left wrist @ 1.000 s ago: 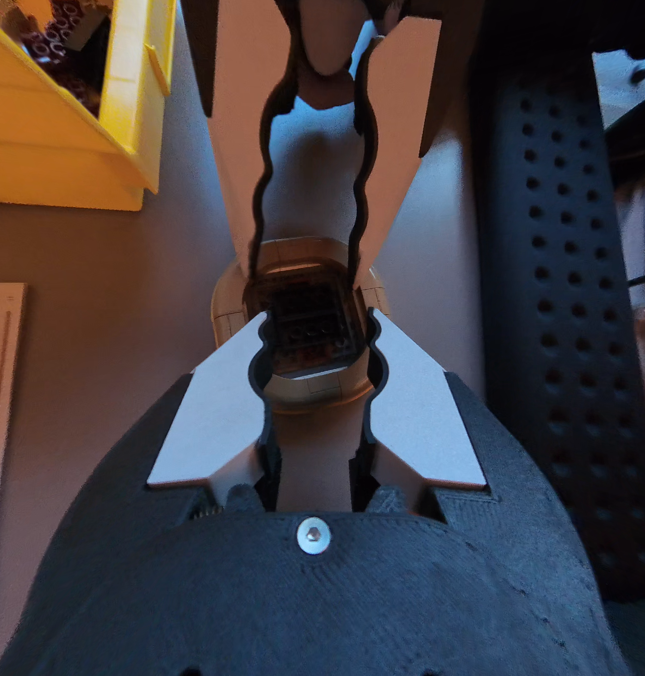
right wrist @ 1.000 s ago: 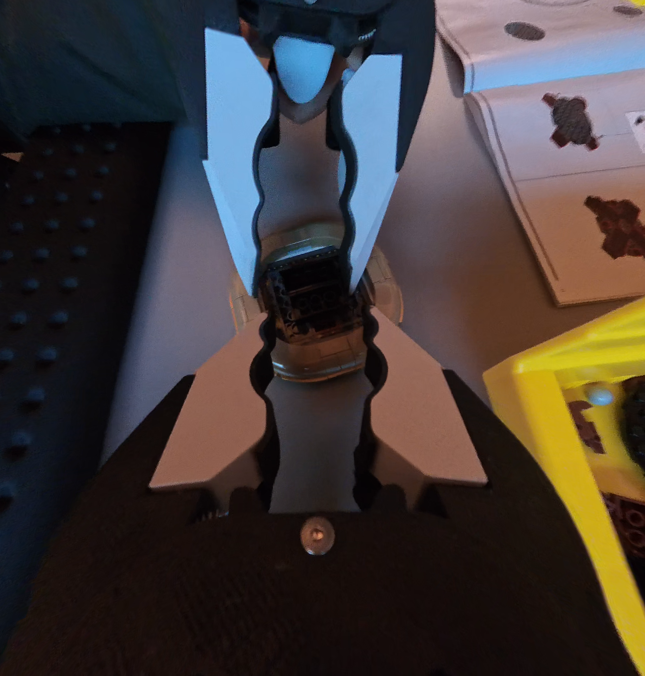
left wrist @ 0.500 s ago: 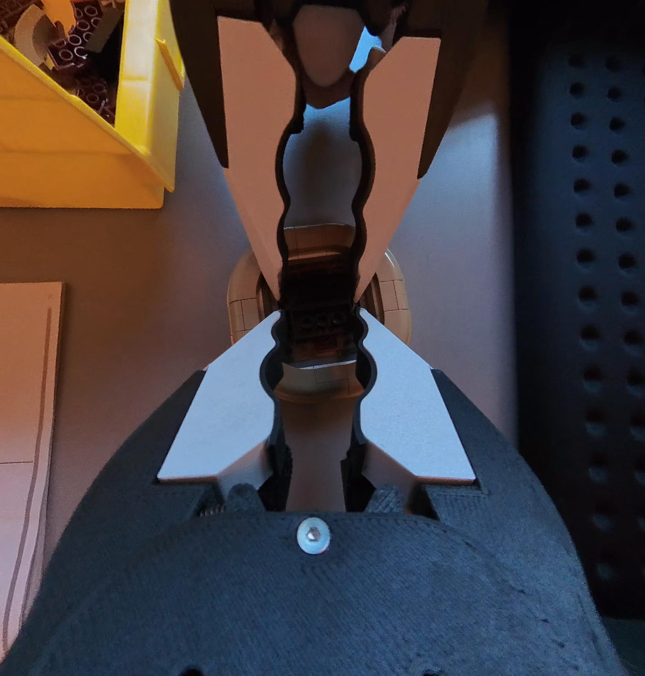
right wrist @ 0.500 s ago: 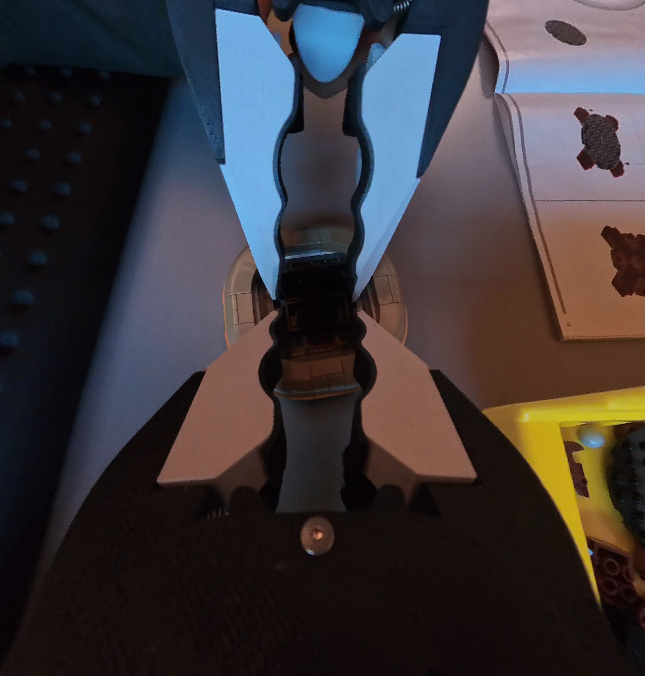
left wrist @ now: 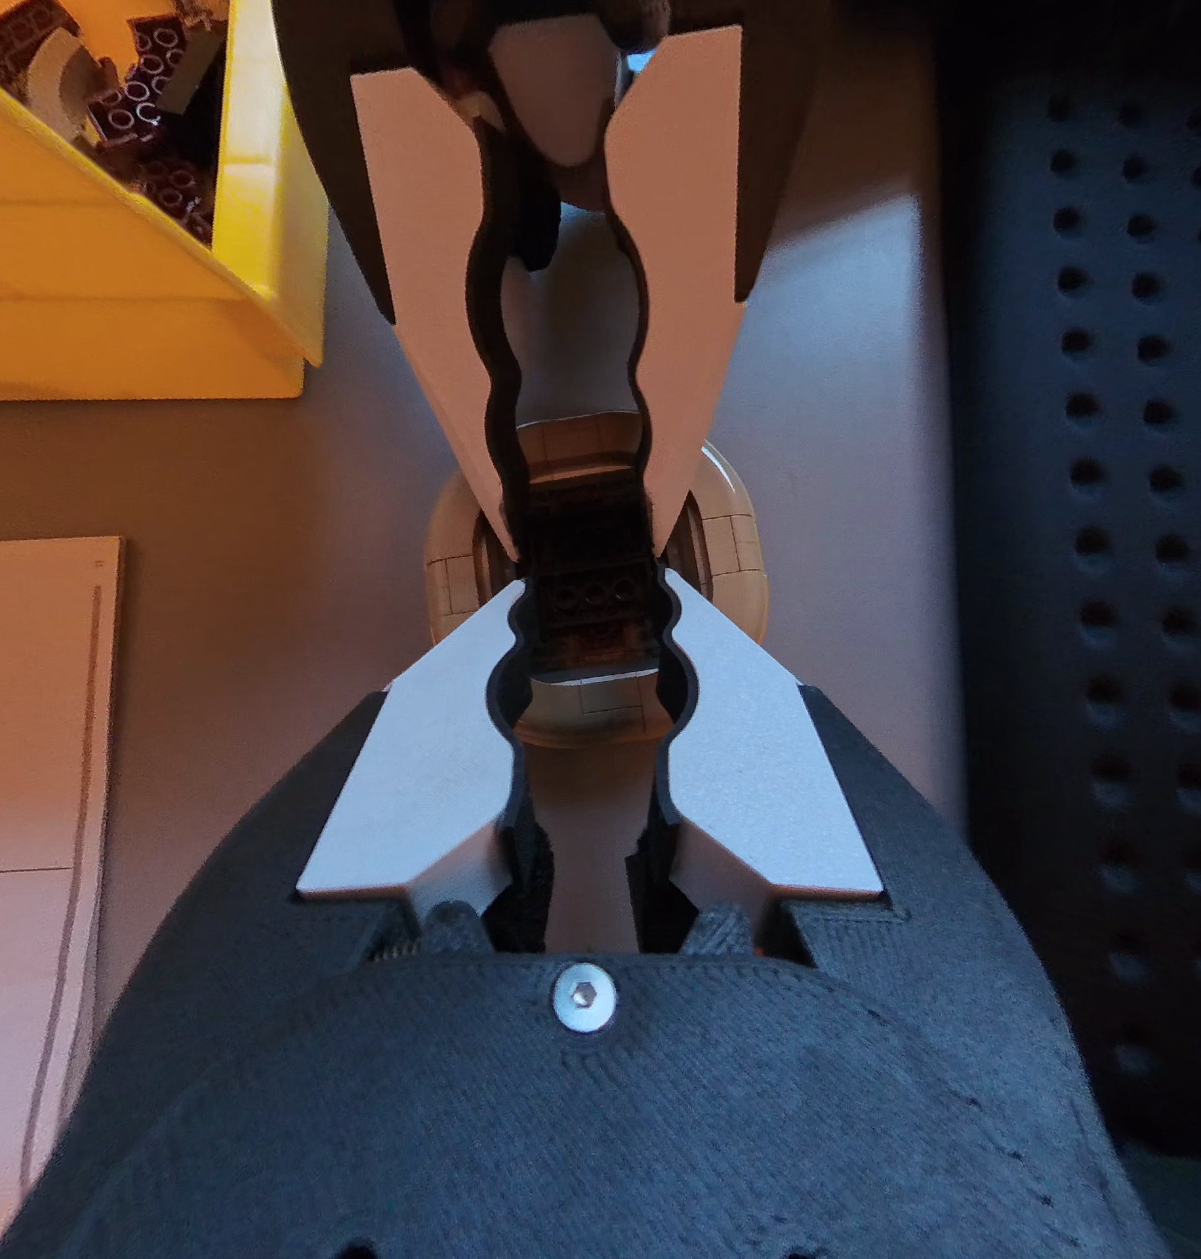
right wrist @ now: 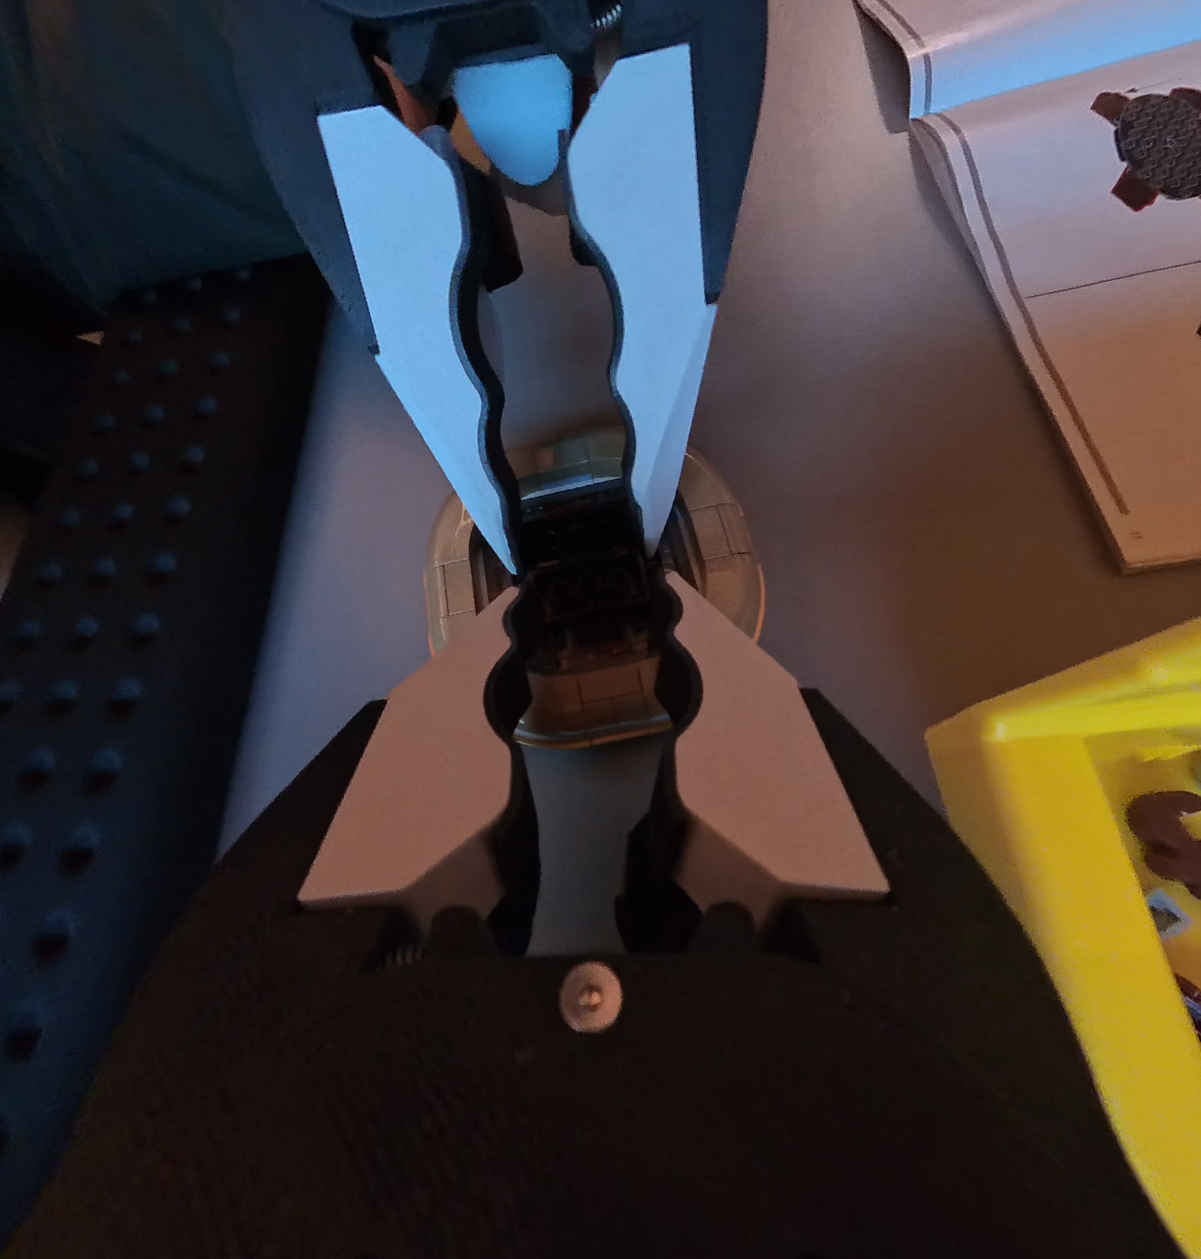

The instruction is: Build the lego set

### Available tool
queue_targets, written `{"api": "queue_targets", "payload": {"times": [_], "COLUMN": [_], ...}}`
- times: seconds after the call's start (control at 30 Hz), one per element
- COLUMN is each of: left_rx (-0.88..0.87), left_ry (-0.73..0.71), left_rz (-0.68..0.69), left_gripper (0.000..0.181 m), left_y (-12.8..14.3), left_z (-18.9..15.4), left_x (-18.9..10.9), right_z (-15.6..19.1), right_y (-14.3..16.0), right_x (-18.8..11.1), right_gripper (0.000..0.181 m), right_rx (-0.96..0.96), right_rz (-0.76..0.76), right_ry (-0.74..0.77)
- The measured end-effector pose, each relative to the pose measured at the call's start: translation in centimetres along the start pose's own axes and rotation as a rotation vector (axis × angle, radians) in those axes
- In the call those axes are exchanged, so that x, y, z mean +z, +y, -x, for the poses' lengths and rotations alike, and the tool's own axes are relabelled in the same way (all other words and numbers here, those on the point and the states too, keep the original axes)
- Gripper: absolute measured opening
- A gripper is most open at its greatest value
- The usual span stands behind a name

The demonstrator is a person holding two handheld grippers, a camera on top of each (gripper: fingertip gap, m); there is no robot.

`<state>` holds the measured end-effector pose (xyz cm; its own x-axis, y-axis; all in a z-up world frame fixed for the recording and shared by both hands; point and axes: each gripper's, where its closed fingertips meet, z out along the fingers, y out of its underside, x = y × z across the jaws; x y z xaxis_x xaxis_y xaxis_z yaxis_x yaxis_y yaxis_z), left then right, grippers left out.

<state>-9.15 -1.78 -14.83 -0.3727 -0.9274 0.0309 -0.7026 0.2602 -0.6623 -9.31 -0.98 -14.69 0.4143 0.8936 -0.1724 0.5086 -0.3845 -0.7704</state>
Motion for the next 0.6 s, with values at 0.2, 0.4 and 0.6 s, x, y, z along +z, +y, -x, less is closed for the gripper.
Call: {"api": "queue_targets", "payload": {"times": [0.2, 0.4, 0.6], "left_rx": [0.030, 0.025, 0.051], "left_ry": [-0.020, -0.020, -0.031], "left_rz": [0.010, 0.004, 0.004], "left_gripper": [0.033, 0.033, 0.033], "left_y": [0.0, 0.0, 0.0], "left_z": [0.0, -0.1, -0.1], "left_x": [0.1, 0.1, 0.3], "right_z": [0.1, 0.1, 0.4], "right_y": [0.0, 0.0, -2.2], "right_x": [0.0, -0.1, -1.8], "right_gripper": [0.032, 0.032, 0.031], "right_rx": [-0.002, 0.015, 0.113], "right_rz": [-0.008, -0.030, -0.181], "right_ry": [-0.007, -0.024, -0.127]}}
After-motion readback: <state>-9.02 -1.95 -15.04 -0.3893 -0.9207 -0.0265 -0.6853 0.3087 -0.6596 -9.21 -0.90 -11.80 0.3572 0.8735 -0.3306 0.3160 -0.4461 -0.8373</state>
